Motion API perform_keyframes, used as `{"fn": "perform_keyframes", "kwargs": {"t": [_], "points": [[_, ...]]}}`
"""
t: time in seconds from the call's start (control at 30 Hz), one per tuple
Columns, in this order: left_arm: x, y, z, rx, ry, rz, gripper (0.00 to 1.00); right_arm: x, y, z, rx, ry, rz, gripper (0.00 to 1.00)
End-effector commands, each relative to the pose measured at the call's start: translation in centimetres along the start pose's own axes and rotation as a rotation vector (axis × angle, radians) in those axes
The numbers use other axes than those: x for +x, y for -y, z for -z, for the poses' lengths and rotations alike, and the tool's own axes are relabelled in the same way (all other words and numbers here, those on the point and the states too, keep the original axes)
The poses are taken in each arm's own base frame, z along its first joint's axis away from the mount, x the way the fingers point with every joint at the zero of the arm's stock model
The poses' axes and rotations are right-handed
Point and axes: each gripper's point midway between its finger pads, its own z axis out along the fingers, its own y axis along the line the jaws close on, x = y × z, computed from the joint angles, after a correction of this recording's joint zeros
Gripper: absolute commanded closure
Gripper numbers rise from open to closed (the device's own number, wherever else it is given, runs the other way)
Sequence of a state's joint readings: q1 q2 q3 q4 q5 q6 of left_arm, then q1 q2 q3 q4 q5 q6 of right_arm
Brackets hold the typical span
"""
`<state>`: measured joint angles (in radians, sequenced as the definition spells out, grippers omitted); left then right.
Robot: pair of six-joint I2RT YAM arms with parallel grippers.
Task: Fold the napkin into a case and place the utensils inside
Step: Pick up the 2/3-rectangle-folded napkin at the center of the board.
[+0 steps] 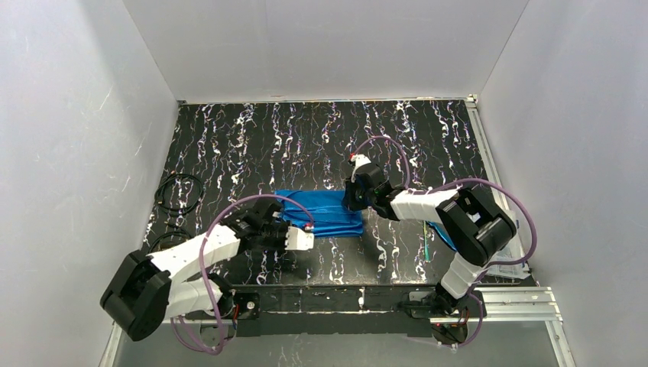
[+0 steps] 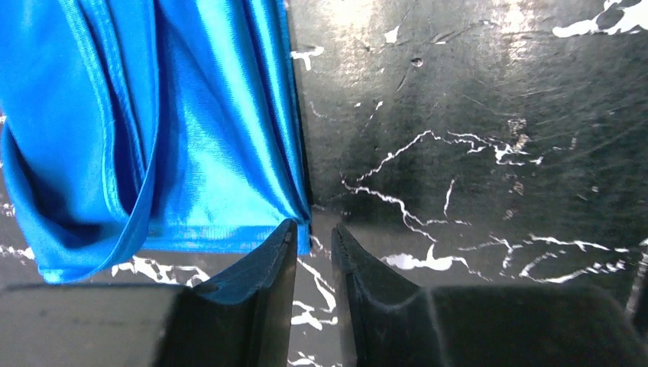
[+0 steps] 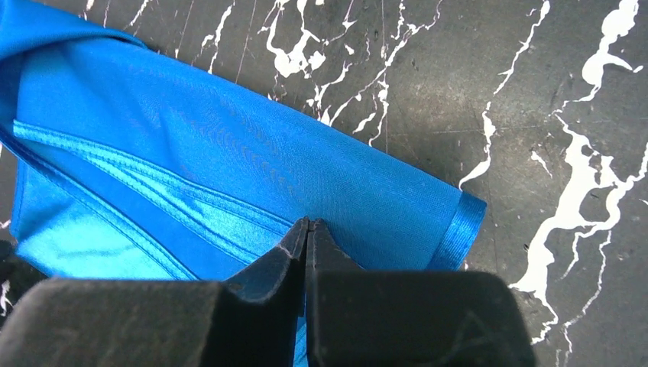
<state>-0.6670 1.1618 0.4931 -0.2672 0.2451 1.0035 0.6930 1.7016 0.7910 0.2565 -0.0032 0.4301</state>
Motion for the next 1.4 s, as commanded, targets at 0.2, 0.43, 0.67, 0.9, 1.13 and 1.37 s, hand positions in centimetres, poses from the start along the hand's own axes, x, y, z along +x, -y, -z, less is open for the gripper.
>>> {"fn": "perform_keyframes", "kwargs": {"t": [0.2,0.43,0.67,0.9,1.13,1.37], "points": [[-1.3,1.3,6.2,0.007,0.145,-0.1,0.61,-6.1,-7.2,3.7,-0.237,0.141,0.182,0.64],[-1.1,1.9,4.1,0.014,0.193,-0.332,0.61,-4.1,-14.5,1.9,-0.482,0.08,0.239,0.75],[-0.9,1.1,2.4,0.035,0.187,-0.406,0.64,-0.8,-16.6,-0.7,-0.561,-0.002,0.233,0.82],[0.0,1.0,0.7,0.05,0.17,-0.476,0.64,1.3,-15.6,-2.6,-0.546,-0.052,0.209,0.86],[1.0,-1.1,-0.8,-0.009,0.114,-0.501,0.64,3.3,-14.1,-3.3,-0.513,-0.096,0.187,0.9],[1.2,-1.4,-1.1,0.001,0.1,-0.481,0.68,4.1,-13.3,-3.5,-0.511,-0.122,0.166,0.92]]}}
